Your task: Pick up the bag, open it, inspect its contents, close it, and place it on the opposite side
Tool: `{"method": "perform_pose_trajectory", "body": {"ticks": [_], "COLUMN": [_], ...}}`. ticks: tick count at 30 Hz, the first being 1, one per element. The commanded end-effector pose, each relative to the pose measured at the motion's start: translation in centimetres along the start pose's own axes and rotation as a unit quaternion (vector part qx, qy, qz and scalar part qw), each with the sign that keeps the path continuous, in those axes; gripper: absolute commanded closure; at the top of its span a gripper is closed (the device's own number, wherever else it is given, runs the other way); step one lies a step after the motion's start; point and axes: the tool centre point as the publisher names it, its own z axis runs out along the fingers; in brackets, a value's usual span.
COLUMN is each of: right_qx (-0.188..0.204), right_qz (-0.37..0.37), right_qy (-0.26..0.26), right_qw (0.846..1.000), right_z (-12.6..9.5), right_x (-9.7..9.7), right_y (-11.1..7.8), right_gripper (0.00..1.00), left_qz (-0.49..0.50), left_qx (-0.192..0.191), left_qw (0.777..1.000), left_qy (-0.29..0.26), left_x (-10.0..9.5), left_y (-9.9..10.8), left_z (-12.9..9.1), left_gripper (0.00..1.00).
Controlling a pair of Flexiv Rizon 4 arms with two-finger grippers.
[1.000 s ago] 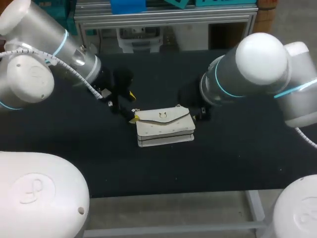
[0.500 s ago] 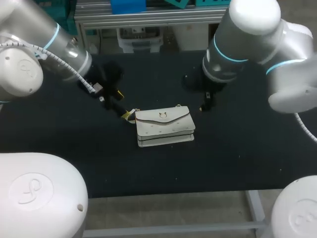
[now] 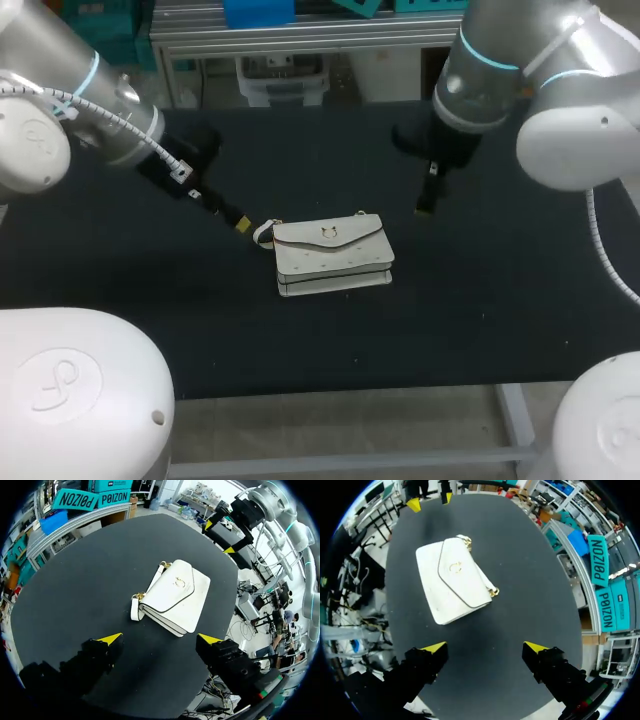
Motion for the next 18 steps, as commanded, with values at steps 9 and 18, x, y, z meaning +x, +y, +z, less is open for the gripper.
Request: {"method": "perform_pose_trajectory", "body": {"ticks": [9, 18], "right_qx": [-0.048, -0.038], "right_qz": [0.125, 0.139], "right_qy": [0.078, 0.037], "right_qw": [0.988, 0.989], "right_z": [1.5, 1.5], "right_x": [1.3, 2.3], "right_y": [-0.8, -0.8], "right_gripper": [0.0, 0.0], "left_qz": [-0.091, -0.084], "left_qx": [0.087, 0.094], "left_qw": [0.992, 0.992], "left_qy": [-0.001, 0.003], "left_x": [0.5, 0.8], "left_y": [-0.6, -0.7], "left_z": [2.2, 2.1], "left_gripper": [0.0, 0.0]}}
